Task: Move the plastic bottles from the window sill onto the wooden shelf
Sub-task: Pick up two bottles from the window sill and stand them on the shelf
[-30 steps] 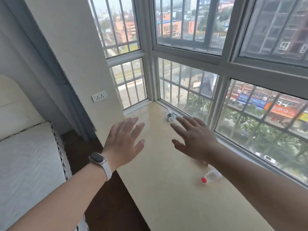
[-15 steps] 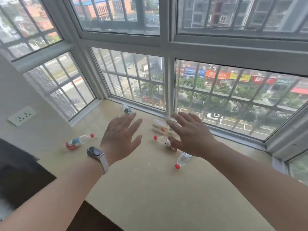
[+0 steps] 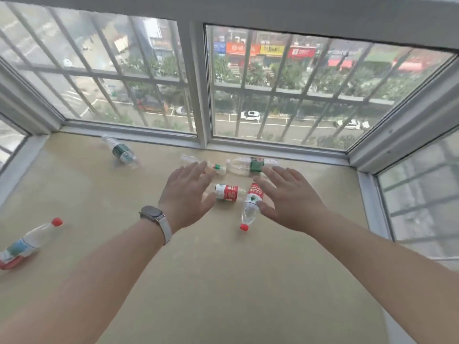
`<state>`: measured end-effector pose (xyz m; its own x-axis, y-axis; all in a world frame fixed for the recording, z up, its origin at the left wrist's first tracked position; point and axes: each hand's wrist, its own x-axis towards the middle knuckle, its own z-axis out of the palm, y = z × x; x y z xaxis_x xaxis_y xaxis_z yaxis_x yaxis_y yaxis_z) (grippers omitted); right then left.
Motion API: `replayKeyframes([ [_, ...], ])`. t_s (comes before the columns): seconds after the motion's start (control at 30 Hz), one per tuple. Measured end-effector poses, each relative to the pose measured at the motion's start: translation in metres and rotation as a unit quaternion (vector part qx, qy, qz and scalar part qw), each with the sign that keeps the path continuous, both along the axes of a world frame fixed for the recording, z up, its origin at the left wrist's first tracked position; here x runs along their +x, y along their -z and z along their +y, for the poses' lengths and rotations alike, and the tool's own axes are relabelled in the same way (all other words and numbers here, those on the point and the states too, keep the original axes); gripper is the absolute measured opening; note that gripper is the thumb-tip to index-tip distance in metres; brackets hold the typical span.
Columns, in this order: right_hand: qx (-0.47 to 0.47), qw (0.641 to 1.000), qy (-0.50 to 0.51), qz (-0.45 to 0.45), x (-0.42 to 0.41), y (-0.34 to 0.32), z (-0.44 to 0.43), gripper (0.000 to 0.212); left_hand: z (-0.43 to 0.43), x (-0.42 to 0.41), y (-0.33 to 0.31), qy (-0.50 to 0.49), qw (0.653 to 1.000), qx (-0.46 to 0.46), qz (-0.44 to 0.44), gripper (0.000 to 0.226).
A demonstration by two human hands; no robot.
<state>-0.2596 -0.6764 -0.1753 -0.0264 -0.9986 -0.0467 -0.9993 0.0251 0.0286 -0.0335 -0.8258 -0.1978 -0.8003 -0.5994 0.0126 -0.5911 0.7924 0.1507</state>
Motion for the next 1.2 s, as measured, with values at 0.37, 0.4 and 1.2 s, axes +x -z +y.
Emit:
replayKeyframes([
  [0.37, 0.102, 0.994, 0.031, -0.026, -0.034, 0.155, -0.025, 0.057, -0.025, -0.077, 0.155, -0.027, 0.992, 0.101, -0.066, 0.054],
  [0.4, 0.121, 0.992, 0.039, -0.025, -0.039, 0.168, -0.027, 0.058, -0.028, -0.080, 0.168, -0.026, 0.991, 0.105, -0.075, 0.058],
  [1.2, 0.182, 0.978, -0.088, 0.056, -0.072, 0.295, -0.077, 0.060, -0.069, -0.083, 0.277, -0.062, 0.968, 0.186, -0.155, 0.075],
])
